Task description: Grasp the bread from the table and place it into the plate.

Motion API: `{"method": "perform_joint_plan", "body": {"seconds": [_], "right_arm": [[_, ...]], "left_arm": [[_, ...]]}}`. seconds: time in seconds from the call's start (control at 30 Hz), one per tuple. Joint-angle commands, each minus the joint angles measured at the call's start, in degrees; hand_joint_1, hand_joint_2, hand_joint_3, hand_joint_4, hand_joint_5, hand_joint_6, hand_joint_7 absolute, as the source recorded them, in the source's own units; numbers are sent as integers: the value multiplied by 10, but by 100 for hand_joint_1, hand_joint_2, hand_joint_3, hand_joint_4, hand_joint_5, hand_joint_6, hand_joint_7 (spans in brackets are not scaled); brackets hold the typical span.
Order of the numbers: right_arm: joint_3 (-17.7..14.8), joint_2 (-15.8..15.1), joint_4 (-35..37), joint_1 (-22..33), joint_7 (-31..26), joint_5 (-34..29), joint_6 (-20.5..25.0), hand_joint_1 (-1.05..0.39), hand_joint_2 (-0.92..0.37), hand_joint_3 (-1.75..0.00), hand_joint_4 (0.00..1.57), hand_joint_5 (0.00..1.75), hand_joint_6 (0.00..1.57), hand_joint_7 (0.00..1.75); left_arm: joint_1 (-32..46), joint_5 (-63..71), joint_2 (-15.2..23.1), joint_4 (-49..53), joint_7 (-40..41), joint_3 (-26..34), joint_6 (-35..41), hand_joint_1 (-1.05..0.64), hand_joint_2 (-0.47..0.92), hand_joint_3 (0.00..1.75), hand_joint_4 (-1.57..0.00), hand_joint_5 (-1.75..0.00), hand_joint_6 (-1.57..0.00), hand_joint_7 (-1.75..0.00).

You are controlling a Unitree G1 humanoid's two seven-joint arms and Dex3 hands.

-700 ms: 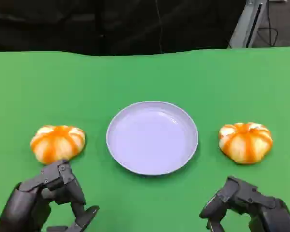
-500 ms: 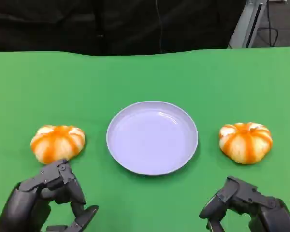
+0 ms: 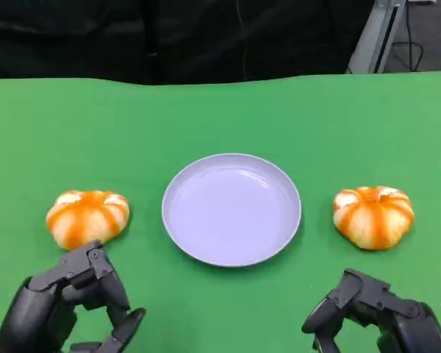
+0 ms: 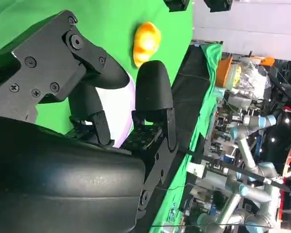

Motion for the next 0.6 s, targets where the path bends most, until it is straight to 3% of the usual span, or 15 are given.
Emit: {"method": "perform_joint_plan", "body": {"seconds": [0.03,0.07,0.13,0.2,0.27,0.3,0.37,0.43,0.47,0.5,0.6], "right_arm": [[-2,-2,-6,3,-3,2,4,-10,-38,-127,69,162,76,134],[-2,-2,-6,4,-2,2,4,-10,-37,-127,69,162,76,134],[-3,-2,-7,4,-3,3,4,-10,-37,-127,69,162,76,133],[-3,-3,-7,3,-2,3,5,-10,-37,-127,69,162,76,133],[-3,-3,-7,3,-2,3,6,-10,-37,-126,70,162,76,133],[-2,-3,-8,4,-2,3,7,-10,-38,-126,70,162,76,133],[-2,-3,-9,6,-3,2,8,-10,-38,-126,69,162,76,133],[-1,-3,-9,6,-3,1,8,-9,-38,-126,69,162,76,133],[-1,-2,-9,5,-3,0,9,-9,-38,-126,69,162,76,133],[0,-1,-8,4,-3,-1,9,-9,-38,-126,70,162,76,133],[1,-1,-8,3,-3,-1,9,-8,-38,-127,70,162,76,133]], "left_arm": [[2,13,-4,-42,46,8,59,-11,54,95,-57,-166,-57,-127],[2,15,-4,-51,52,7,73,-11,58,90,-55,-154,-56,-114],[-4,39,1,-66,67,6,100,-10,61,86,-54,-147,-56,-105],[-13,79,13,-80,81,5,124,-12,72,61,-45,-125,-53,-79],[-15,94,15,-87,85,4,137,-13,79,47,-44,-119,-54,-67],[-27,142,40,-94,85,2,153,-13,80,45,-43,-118,-55,-66],[-42,205,70,-104,85,-2,175,-28,89,21,-28,-80,-44,-34],[-45,223,76,-109,87,-4,186,-31,91,16,-26,-71,-43,-27],[-73,275,105,-102,83,-13,198,-32,92,15,-25,-69,-43,-25],[-98,324,129,-94,82,-21,209,-43,91,9,-14,-59,-35,-15],[-134,405,159,-80,86,-40,230,-51,92,3,-4,-48,-28,-6]]}}
